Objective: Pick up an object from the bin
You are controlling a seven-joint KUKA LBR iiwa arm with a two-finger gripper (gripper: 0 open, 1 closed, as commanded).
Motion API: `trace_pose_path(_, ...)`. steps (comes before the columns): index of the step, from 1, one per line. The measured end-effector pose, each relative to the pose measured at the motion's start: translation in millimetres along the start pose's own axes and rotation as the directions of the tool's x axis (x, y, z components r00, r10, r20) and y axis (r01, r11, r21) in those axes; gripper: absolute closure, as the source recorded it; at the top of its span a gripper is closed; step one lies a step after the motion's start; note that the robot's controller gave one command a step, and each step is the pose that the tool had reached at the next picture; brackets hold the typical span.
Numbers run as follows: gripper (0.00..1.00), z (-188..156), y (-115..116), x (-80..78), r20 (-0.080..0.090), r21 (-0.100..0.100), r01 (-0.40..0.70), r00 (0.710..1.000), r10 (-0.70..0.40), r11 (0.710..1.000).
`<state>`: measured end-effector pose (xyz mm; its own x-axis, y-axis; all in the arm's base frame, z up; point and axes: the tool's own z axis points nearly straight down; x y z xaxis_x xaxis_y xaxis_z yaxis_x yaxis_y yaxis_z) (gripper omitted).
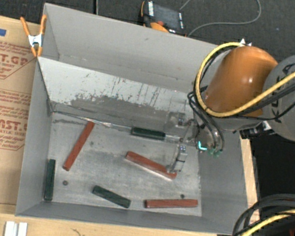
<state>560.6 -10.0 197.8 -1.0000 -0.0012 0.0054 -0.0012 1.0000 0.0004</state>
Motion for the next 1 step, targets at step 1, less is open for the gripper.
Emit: trace_pose_path(1, 0.00, 131.9, 17.8, 16.9, -0.001, -0.001, -0.221, 0.975, 0.221, 0.975)
